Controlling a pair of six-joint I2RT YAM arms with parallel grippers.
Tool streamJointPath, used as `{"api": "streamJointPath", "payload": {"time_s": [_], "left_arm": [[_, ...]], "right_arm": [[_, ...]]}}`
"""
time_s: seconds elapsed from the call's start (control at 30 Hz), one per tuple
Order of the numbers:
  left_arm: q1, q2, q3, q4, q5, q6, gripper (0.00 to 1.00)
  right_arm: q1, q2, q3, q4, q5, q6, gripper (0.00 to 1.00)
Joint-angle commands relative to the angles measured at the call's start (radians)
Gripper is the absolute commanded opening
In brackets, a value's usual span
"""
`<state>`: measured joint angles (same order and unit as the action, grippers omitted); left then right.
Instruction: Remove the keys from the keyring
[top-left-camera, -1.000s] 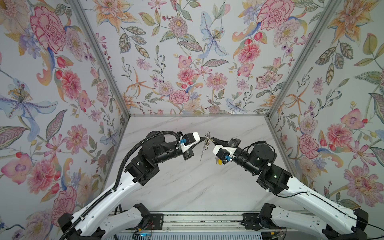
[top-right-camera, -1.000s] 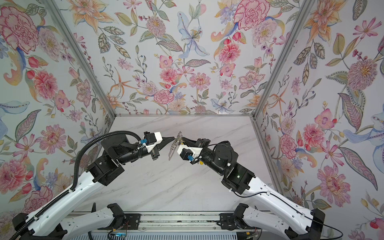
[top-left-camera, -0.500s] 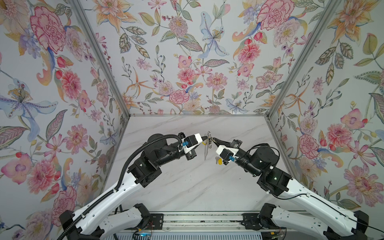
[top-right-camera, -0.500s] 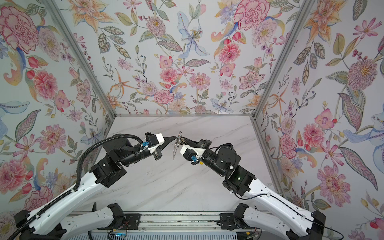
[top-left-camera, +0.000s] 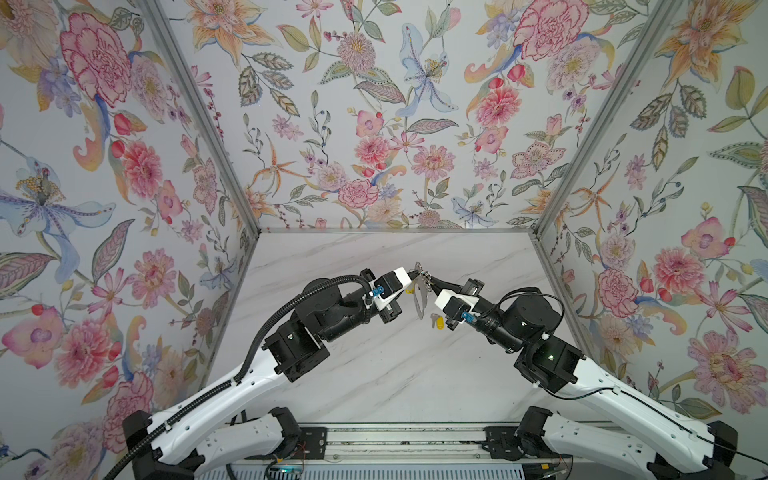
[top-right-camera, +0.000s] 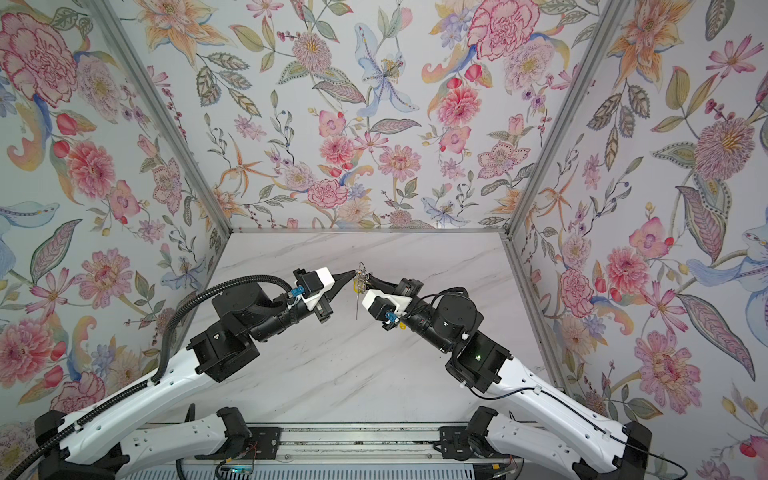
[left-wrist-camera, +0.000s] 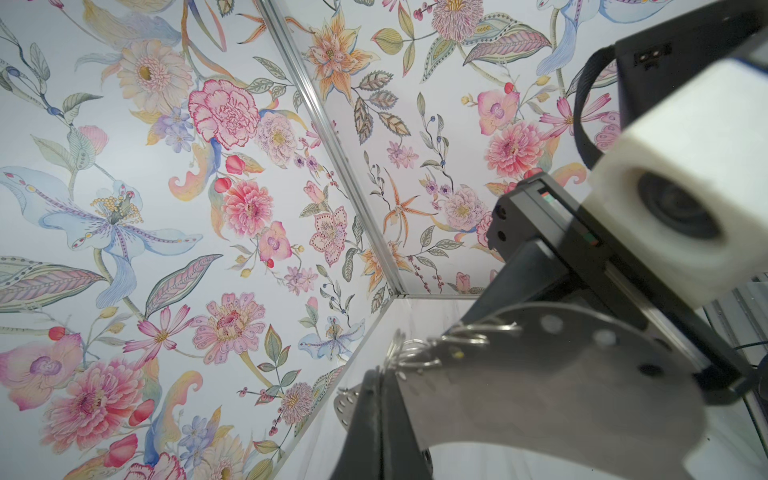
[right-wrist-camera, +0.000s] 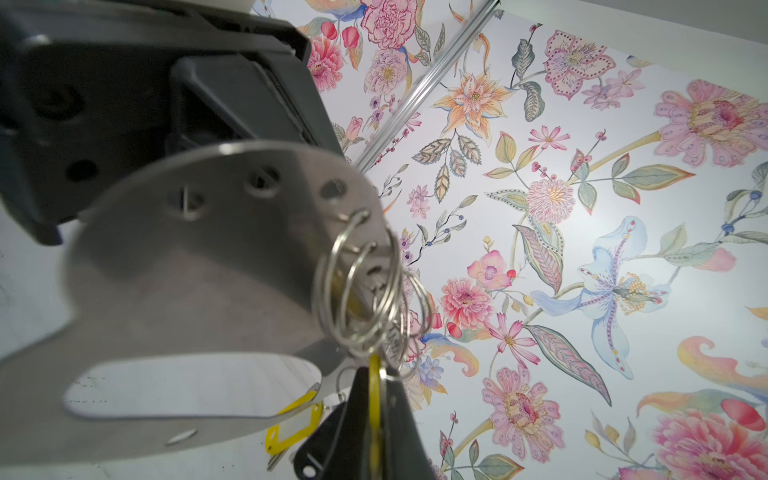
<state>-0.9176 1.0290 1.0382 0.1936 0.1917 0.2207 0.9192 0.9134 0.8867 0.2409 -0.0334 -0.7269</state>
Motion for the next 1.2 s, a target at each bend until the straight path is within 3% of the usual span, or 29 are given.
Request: {"api": "streamJointPath", "payload": {"time_s": [0.0,0.37,0.83,1.17], "left_arm": [[-0.015,0.005,-0.004,0.138,-0.127,-0.006,0.00],[-0.023,0.024,0.004,0.108,-0.289,0.038,0.00],[-0.069,0.077,0.061,-0.030,-0.359,0.100,0.00],[-0.110,0.057,0.063,-0.108,-0.310,0.133,0.00]], "right_arm": [[0.018,-0.005,-0.028,-0.009,-0.029,0.027,0.00],[0.045,-0.061,-0.044,-0.013,0.012,0.009,0.00],[0.077,-0.077,-0.017,-0.031,0.055,-0.054,0.00],[0.071,-0.065,0.008,-0.047,0.134,-0.097,0.00]]}}
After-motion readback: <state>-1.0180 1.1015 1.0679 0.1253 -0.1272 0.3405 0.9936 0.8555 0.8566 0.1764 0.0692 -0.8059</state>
